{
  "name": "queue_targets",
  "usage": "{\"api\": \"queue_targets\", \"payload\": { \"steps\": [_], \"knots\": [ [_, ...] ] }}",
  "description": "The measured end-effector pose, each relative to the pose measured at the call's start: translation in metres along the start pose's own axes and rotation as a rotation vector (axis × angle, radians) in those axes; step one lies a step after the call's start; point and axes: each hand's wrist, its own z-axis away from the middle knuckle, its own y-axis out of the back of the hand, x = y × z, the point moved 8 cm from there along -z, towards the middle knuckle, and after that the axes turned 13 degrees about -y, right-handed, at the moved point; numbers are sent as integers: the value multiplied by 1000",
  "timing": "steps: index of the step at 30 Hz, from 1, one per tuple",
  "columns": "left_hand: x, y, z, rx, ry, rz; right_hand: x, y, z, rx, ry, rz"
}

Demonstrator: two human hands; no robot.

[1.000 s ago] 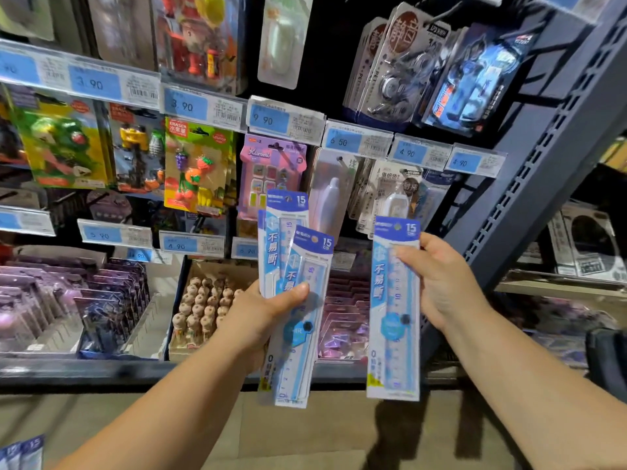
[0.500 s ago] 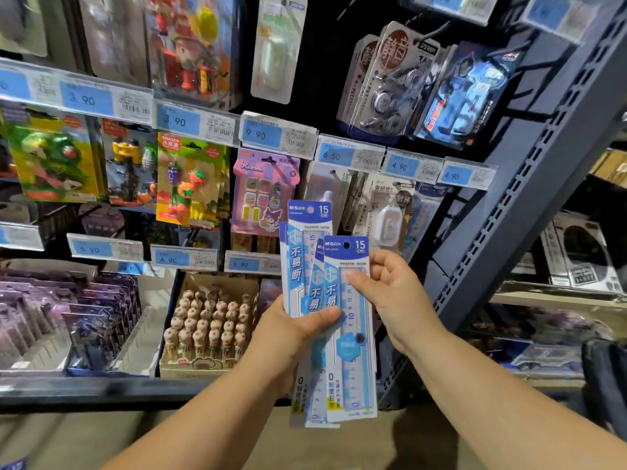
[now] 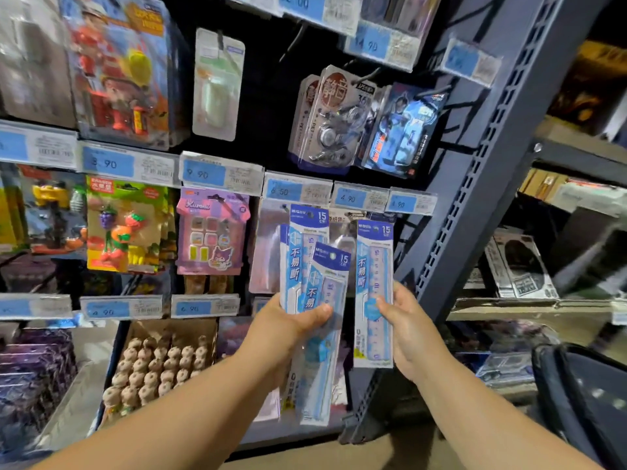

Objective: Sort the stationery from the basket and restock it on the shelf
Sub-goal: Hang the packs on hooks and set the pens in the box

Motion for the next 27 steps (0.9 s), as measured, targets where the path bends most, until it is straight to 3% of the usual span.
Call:
{"api": "queue_targets", "payload": {
  "steps": [11, 23, 27],
  "knots": [
    [-26, -6, -7, -168, 88, -18, -8, 44, -44, 535, 125, 14],
    [-28, 18, -25, -163, 67, -58, -8, 54, -73, 666, 127, 128],
    [-25, 11, -27, -138, 47, -4, -16, 57, -76, 785, 115, 326]
  ]
}}
